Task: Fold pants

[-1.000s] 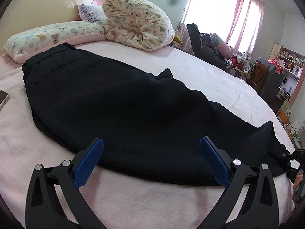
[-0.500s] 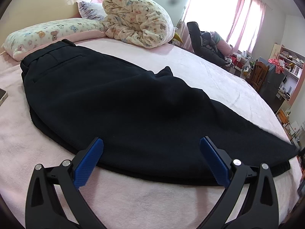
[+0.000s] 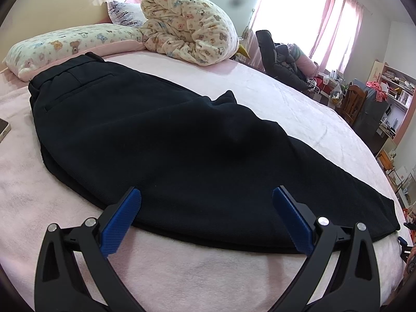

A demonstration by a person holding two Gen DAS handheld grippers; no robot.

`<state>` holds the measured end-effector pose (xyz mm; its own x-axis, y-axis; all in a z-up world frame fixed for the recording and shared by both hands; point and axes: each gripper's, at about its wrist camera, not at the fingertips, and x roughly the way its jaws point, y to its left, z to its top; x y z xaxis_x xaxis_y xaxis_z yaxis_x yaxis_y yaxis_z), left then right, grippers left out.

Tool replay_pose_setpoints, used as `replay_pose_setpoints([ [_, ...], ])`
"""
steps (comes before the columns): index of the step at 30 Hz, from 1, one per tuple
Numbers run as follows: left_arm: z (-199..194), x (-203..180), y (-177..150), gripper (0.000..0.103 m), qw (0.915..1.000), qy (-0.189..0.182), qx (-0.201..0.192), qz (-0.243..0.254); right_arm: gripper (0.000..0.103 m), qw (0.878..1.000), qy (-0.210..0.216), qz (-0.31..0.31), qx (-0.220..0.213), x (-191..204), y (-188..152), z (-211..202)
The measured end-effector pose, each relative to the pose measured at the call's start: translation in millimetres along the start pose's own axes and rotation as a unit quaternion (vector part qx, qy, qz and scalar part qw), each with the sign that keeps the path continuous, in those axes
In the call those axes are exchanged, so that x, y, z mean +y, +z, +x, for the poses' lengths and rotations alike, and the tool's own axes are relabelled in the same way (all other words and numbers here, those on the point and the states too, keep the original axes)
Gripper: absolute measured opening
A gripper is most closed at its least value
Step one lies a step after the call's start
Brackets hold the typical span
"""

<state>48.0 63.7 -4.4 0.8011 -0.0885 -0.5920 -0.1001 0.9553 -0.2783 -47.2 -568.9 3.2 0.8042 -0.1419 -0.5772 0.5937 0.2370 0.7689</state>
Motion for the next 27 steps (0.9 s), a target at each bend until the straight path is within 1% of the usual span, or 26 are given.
replay_pose_setpoints([
  [4, 0, 0, 0, 0.101, 1.0000, -0.002, -0.001, -0.001, 0.044, 1.000, -0.007, 0.002, 0.014, -5, 0, 18],
  [8, -1, 1, 0, 0.101, 1.0000, -0.004, -0.003, -0.003, 0.044, 1.000, -0.006, -0.018, 0.009, 2, 5, 33],
  [9, -1, 1, 0, 0.101, 1.0000, -0.004, -0.004, -0.005, 0.040, 1.000, -0.009, -0.026, 0.007, 3, 5, 37],
  [10, -2, 2, 0, 0.101, 1.0000, -0.005, -0.005, -0.007, 0.034, 0.999, -0.026, -0.035, 0.007, 4, 5, 42],
  [12, -6, 5, 1, 0.101, 0.9997, -0.009, -0.013, -0.018, 0.034, 0.999, -0.034, -0.042, 0.002, 5, 1, 37],
  [13, -12, 8, 2, 0.101, 0.9993, -0.010, -0.024, -0.026, 0.034, 0.998, -0.047, -0.050, -0.005, 9, -1, 31],
  [14, -18, 12, 4, 0.101, 0.9985, -0.014, -0.039, -0.036, 0.034, 0.995, -0.070, -0.074, -0.023, 17, -5, 20],
  [15, -29, 19, 9, 0.101, 0.9964, -0.019, -0.063, -0.053, 0.034, 0.990, -0.081, -0.104, -0.050, 26, -10, 7],
  [16, -36, 26, 13, 0.101, 0.9943, -0.020, -0.080, -0.067, 0.034, 0.982, -0.085, -0.144, -0.092, 41, -18, -11],
  [17, -44, 34, 17, 0.101, 0.9912, -0.019, -0.100, -0.085, 0.035, 0.975, -0.081, -0.171, -0.118, 54, -27, -25],
  [18, -53, 46, 26, 0.101, 0.9863, -0.013, -0.121, -0.112, 0.035, 0.968, -0.066, -0.200, -0.137, 69, -36, -34],
  [19, -59, 58, 34, 0.101, 0.9818, -0.004, -0.134, -0.134, 0.035, 0.959, -0.041, -0.244, -0.142, 91, -49, -39],
  [20, -61, 67, 41, 0.101, 0.9785, 0.004, -0.141, -0.151, 0.036, 0.940, -0.003, -0.323, -0.110, 128, -76, -36],
  [21, -62, 82, 50, 0.101, 0.9736, 0.014, -0.144, -0.177, 0.036, 0.929, 0.023, -0.362, -0.074, 148, -94, -31],
  [22, -59, 98, 58, 0.101, 0.9679, 0.022, -0.139, -0.209, 0.036, 0.906, 0.073, -0.416, 0.012, 181, -128, -15],
  [23, -54, 114, 64, 0.101, 0.9622, 0.016, -0.127, -0.241, 0.036, 0.889, 0.102, -0.440, 0.075, 202, -153, -3],
  [24, -48, 125, 67, 0.101, 0.9585, 0.003, -0.115, -0.261, 0.035, 0.865, 0.136, -0.459, 0.151, 226, -185, 12],
  [25, -40, 138, 68, 0.101, 0.9549, -0.014, -0.097, -0.280, 0.035, 0.837, 0.167, -0.471, 0.221, 250, -220, 27],
  [26, -33, 147, 67, 0.101, 0.9525, -0.024, -0.080, -0.293, 0.035, 0.816, 0.186, -0.476, 0.271, 270, -250, 40],
  [27, -26, 156, 62, 0.101, 0.9512, -0.028, -0.062, -0.301, 0.035, 0.798, 0.198, -0.478, 0.310, 282, -272, 50],
])
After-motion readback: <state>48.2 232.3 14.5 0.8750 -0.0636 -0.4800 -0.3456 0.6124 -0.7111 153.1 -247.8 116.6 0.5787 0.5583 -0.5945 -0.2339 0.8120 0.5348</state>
